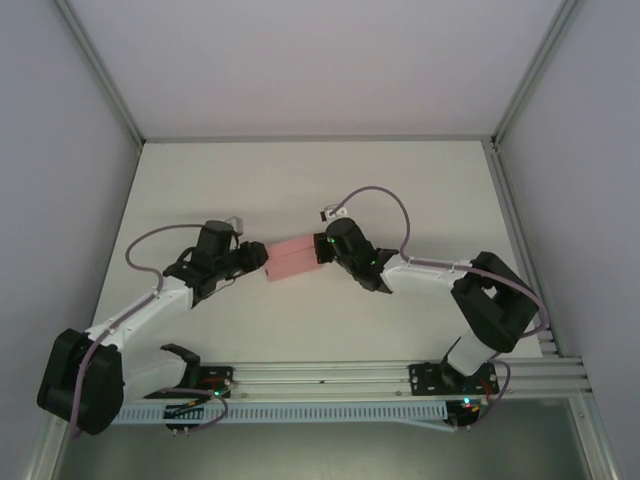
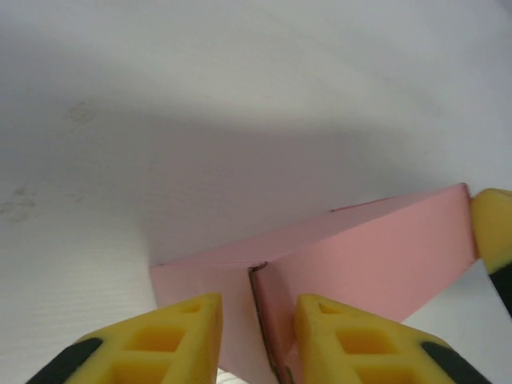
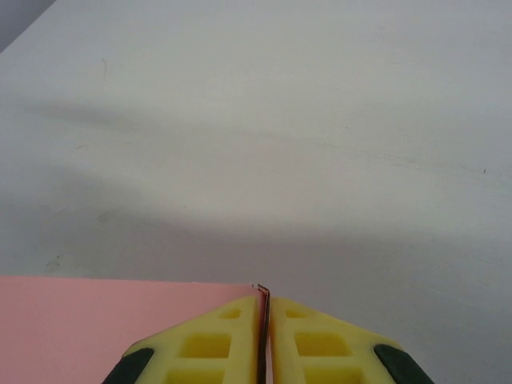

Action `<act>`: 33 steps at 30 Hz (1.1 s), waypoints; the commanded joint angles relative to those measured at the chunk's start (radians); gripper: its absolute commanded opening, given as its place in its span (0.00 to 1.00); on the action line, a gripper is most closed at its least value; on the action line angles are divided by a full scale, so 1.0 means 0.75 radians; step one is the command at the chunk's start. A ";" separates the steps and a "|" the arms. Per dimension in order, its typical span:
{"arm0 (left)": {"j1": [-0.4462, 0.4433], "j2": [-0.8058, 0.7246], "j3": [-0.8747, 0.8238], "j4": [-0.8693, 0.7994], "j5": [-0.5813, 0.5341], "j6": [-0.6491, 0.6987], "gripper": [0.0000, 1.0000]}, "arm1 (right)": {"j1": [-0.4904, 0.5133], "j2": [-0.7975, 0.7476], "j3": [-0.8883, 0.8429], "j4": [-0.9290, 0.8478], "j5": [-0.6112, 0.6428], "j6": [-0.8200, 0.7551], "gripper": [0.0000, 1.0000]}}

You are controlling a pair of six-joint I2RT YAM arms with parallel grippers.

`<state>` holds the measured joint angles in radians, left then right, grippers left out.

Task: Assemble paper box

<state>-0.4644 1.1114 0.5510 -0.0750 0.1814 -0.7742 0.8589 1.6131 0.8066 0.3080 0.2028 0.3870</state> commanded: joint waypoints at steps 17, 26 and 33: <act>-0.086 0.042 -0.373 0.309 -0.030 0.184 0.00 | -0.025 0.114 -0.285 0.007 -0.196 -0.198 0.10; -0.096 0.082 -0.084 0.028 -0.138 0.190 0.30 | -0.032 0.040 0.009 -0.438 -0.156 -0.064 0.37; -0.095 0.126 0.204 -0.182 -0.245 0.251 0.45 | -0.033 -0.011 0.222 -0.629 -0.012 -0.045 0.56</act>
<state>-0.5247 1.1980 0.6369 -0.0700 0.0254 -0.6189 0.8150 1.5990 0.9298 0.0601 0.1871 0.3458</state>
